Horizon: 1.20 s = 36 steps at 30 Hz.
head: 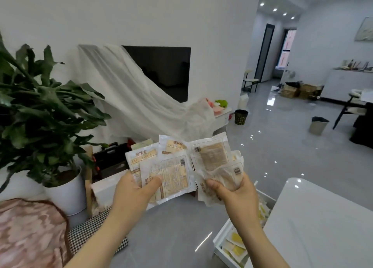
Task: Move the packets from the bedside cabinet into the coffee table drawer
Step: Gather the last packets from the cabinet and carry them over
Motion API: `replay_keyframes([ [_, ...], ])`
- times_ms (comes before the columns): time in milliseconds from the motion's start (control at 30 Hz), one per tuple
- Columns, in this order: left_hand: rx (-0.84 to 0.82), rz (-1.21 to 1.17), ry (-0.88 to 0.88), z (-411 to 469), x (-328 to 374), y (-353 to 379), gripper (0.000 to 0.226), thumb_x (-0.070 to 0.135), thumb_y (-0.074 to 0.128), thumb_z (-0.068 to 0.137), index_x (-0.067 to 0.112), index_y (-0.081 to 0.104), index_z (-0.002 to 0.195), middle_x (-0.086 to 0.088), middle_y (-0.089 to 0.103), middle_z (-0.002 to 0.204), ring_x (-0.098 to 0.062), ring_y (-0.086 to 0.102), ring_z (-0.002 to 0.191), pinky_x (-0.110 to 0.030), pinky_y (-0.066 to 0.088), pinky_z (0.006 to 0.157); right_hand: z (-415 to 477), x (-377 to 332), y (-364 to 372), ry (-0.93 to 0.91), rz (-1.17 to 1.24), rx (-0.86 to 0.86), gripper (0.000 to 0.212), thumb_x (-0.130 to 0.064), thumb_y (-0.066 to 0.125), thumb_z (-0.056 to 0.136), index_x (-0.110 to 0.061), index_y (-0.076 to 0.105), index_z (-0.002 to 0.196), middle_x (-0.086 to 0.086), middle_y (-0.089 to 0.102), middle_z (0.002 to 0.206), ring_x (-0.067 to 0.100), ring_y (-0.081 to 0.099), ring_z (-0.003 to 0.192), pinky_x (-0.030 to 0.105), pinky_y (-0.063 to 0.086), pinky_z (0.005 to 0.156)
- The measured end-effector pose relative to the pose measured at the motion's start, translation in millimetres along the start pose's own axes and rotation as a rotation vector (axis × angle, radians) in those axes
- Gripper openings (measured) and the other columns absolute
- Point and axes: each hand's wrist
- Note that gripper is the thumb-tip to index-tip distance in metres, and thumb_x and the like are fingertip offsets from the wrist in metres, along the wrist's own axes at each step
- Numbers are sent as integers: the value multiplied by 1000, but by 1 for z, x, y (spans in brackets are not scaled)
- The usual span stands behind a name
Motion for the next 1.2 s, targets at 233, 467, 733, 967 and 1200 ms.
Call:
replay_keyframes([
  [233,-108,-6,-83,76,-40,40,29,5,61,88,26,66,108,16,70,100,5,64,94,-6,51,63,58,43,-1,99,-54,85,36,-22,83,70,-32,60,95,-13,71,87,-10,64,75,7,49,59],
  [467,-282,-19,-154,166,-90,76,29,5,62,87,33,67,95,16,73,93,-2,69,91,-13,55,67,117,89,10,183,-107,263,38,-19,83,69,-28,61,99,-12,70,92,5,67,83,21,55,69],
  [733,-494,9,-258,280,-142,107,29,5,63,87,13,66,115,0,71,109,-15,68,99,-26,58,78,172,131,38,300,-133,486,37,-19,76,78,-27,55,107,-16,65,97,2,63,88,8,45,55],
  [967,-698,53,-330,339,-177,161,27,6,62,87,14,66,113,1,72,106,-16,69,97,-33,58,79,192,170,35,424,-106,674,40,-26,72,82,-27,53,117,-14,65,106,8,64,96,27,53,75],
  [1200,-894,150,-264,381,-195,252,22,5,59,89,18,67,106,9,69,96,-4,66,86,-10,53,58,228,206,-7,487,-74,841,33,-15,66,86,-27,51,113,-18,62,101,-3,61,85,13,46,59],
])
Point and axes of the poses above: each hand's wrist, its own z-axis towards the middle knuckle, its own y-axis out of the palm, x = y × z
